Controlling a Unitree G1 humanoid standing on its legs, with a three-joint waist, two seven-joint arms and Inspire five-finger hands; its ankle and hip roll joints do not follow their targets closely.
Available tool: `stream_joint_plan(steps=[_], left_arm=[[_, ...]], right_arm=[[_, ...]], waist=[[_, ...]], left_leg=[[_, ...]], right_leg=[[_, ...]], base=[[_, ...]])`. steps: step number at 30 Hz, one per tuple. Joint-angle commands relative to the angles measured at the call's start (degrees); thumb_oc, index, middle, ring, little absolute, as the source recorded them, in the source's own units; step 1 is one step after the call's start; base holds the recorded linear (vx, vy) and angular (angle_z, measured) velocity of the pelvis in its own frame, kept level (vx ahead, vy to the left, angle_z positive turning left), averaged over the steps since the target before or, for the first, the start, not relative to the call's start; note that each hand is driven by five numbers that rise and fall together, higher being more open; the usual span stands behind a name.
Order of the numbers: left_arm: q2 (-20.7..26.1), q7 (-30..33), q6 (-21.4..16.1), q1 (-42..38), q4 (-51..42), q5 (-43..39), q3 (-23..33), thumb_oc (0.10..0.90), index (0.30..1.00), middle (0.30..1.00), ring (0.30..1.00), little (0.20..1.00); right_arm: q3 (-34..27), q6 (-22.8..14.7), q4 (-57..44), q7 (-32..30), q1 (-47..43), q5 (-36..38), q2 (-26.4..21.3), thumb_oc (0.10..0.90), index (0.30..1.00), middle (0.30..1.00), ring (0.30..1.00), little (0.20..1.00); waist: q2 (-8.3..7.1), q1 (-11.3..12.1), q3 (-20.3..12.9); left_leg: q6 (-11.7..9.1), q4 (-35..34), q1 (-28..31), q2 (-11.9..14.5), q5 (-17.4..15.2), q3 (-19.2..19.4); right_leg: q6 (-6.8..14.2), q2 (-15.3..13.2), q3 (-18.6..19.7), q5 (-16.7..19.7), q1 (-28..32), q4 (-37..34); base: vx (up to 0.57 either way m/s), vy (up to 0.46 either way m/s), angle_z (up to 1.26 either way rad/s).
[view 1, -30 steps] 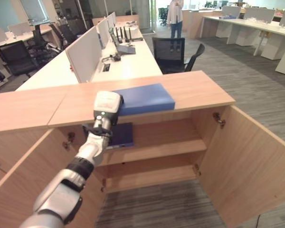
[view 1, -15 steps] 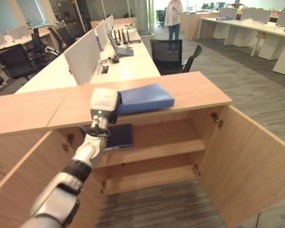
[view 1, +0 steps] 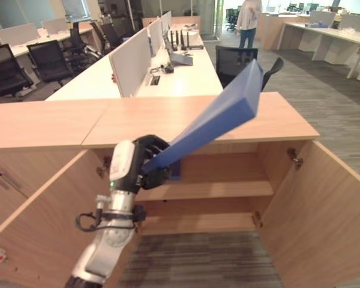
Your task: Put the empty folder in the office cabinet
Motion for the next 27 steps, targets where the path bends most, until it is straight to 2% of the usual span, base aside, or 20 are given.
stream_joint_plan(steps=[1, 4, 6, 7, 12, 19, 23, 27], left_arm=[[1.8, -13.5, -2.8, -1.1, -5.1, -12.8, -3.0, 0.400, 0.300, 0.300, 0.300, 0.300], [3.1, -23.9, -2.2, 2.7, -11.2, -38.9, -3.8, 0.400, 0.300, 0.300, 0.300, 0.300], [3.7, -27.4, -0.5, 4.8, -13.1, -50.6, -5.1, 0.400, 0.300, 0.300, 0.300, 0.300], [4.1, -28.5, 0.0, 5.0, -13.9, -53.6, -6.1, 0.400, 0.300, 0.300, 0.300, 0.300], [7.2, -30.1, 1.2, 5.2, -15.3, -60.5, -8.6, 0.400, 0.300, 0.300, 0.300, 0.300], [7.5, -30.1, 2.3, 7.8, -14.3, -64.7, -9.9, 0.400, 0.300, 0.300, 0.300, 0.300], [8.0, -29.3, 2.7, 10.2, -12.2, -62.5, -9.1, 0.400, 0.300, 0.300, 0.300, 0.300], [9.4, -28.7, 2.6, 11.7, -10.0, -56.2, -7.7, 0.400, 0.300, 0.300, 0.300, 0.300]], right_arm=[[0.9, -2.7, 1.3, 0.1, -6.0, 1.9, 2.2, 0.800, 0.900, 0.900, 0.900, 0.900], [1.3, -2.5, 1.3, 2.0, -6.6, 1.3, 1.9, 0.800, 0.900, 0.900, 0.900, 0.900], [2.0, -2.1, 2.0, 3.3, -7.2, 0.8, 2.4, 0.800, 0.900, 0.900, 0.900, 0.900], [2.4, -2.1, 2.3, 4.0, -7.5, 0.7, 2.5, 0.800, 0.900, 0.900, 0.900, 0.900], [3.3, -2.2, 3.1, 5.2, -7.1, 0.1, 2.6, 0.800, 0.900, 0.900, 0.900, 0.900], [3.3, -2.9, 2.7, 4.9, -6.7, 0.8, 2.2, 0.800, 0.900, 0.900, 0.900, 0.900], [3.4, -3.4, 2.2, 4.5, -6.6, 2.0, 2.1, 0.800, 0.900, 0.900, 0.900, 0.900], [3.3, -3.7, 0.8, 4.5, -6.9, 3.3, 1.8, 0.800, 0.900, 0.900, 0.900, 0.900]], waist=[[-2.48, -0.8, 0.8], [-1.94, -0.8, 0.9], [-1.81, -0.7, 0.8], [-1.78, -0.6, 0.8], [-1.96, -0.3, 0.7], [-2.04, 0.0, 0.9], [-2.01, 0.3, 0.9], [-1.92, 0.5, 0.9]], left_leg=[[-1.4, -0.1, -0.3, -1.2, -2.9, -3.2], [-1.3, -0.1, -0.2, -1.3, -2.9, -3.0], [-1.2, -0.1, -0.1, -1.3, -2.9, -2.9], [-1.2, -0.1, 0.0, -1.3, -3.0, -2.8], [-1.2, -0.1, 0.1, -1.3, -3.0, -2.8], [-1.3, -0.1, 0.2, -1.3, -2.9, -2.9], [-1.2, -0.1, 0.2, -1.3, -2.9, -3.0], [-1.2, -0.1, 0.1, -1.3, -2.8, -3.1]], right_leg=[[5.6, -1.8, 0.7, -4.1, 3.5, 0.4], [5.8, -2.0, 0.7, -3.8, 3.3, 0.4], [5.7, -2.0, 0.8, -3.7, 3.4, 0.4], [5.7, -2.1, 0.8, -3.7, 3.5, 0.4], [5.7, -1.9, 1.1, -3.7, 3.8, 0.4], [5.7, -1.9, 1.2, -3.8, 3.8, 0.4], [5.6, -1.8, 1.2, -3.9, 3.9, 0.4], [5.6, -1.8, 1.2, -3.9, 3.8, 0.4]], base=[[0.00, 0.000, 0.00], [-0.01, 0.021, 0.00], [0.00, 0.011, -0.04], [0.00, 0.014, -0.12], [0.00, 0.002, -0.03], [0.00, 0.000, 0.00], [0.00, 0.000, 0.00], [0.00, 0.000, 0.00]])
